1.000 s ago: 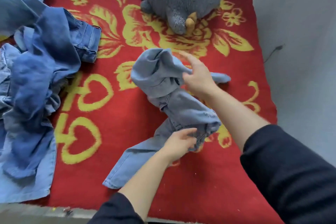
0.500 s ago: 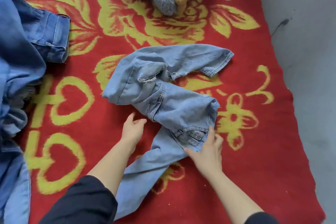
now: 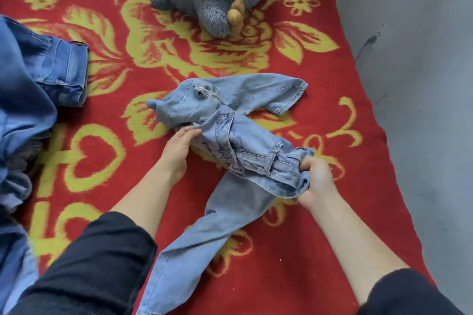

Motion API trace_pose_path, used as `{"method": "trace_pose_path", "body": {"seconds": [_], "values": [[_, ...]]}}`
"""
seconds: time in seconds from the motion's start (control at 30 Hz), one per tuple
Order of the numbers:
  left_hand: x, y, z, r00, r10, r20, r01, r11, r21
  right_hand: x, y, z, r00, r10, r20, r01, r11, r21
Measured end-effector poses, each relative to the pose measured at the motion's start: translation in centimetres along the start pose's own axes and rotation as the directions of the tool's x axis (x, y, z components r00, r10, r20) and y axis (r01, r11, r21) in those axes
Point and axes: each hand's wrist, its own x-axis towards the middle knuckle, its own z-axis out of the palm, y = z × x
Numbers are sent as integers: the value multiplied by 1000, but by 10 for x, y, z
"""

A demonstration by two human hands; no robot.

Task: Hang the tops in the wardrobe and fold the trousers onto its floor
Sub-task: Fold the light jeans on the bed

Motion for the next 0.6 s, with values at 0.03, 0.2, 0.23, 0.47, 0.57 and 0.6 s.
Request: {"method": "trace_pose_path", "body": {"seconds": [0.03, 0.2, 0.23, 0.47, 0.57, 0.6], "values": [[-4, 7, 5, 999, 8, 32, -8, 1000, -23, -10, -11, 1, 995, 28, 92, -29, 1000, 9], [-43, 29, 26, 969, -49, 241, 105, 968, -227, -52, -39, -12, 912, 198, 359, -138, 973, -187], [-54, 30, 28, 969, -61, 239, 130, 951, -281, -60, -39, -17, 915, 212, 343, -135, 963, -235], [-136, 10, -15, 920, -358, 162, 386, 902, -196, -114, -25, -85, 982, 125, 142, -87, 965, -247], [-173, -9, -54, 844, -531, 83, 453, 786, 421, -130, -7, -108, 999, 29, -23, -36, 907, -420], [-183, -14, -67, 838, -545, 24, 438, 697, 568, -133, 1, -114, 998, 32, -61, -57, 887, -458]]}}
